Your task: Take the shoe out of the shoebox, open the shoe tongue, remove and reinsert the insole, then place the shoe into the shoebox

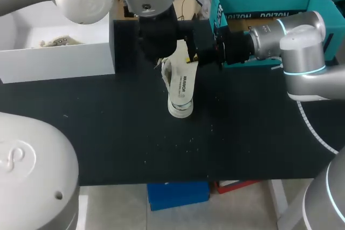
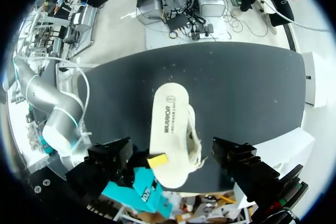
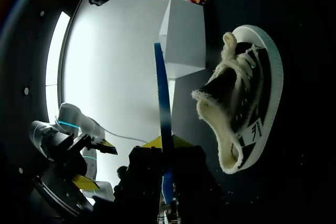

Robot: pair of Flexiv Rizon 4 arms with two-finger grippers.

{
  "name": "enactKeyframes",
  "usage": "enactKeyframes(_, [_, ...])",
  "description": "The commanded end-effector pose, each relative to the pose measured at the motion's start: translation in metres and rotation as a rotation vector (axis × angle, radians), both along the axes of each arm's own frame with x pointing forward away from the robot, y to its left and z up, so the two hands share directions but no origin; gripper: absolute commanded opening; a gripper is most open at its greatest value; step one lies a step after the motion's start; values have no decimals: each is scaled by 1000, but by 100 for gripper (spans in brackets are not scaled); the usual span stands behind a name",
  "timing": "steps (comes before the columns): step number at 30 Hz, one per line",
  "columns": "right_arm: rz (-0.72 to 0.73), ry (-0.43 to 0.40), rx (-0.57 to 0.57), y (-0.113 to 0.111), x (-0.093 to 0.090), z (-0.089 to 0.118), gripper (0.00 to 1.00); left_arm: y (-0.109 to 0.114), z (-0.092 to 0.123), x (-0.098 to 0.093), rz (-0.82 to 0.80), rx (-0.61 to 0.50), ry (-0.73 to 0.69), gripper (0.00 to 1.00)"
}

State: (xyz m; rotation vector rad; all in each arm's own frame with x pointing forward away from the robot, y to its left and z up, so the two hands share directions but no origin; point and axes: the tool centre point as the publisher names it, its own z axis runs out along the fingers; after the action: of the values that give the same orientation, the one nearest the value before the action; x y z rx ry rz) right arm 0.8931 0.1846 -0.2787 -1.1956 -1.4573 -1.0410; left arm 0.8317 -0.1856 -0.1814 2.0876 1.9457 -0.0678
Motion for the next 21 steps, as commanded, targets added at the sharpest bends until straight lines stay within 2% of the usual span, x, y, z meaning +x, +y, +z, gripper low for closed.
enactKeyframes(1, [-1,0,-2,1,0,0,0,-2,-1,28,-14,14,30,100])
enactKeyframes(7, [-1,0,-2,1,0,0,0,2,4,65,-18,25,25,100])
enactKeyframes(21, [-1,0,-2,1,0,0,0,-9,-6,146,-44,43,43,100])
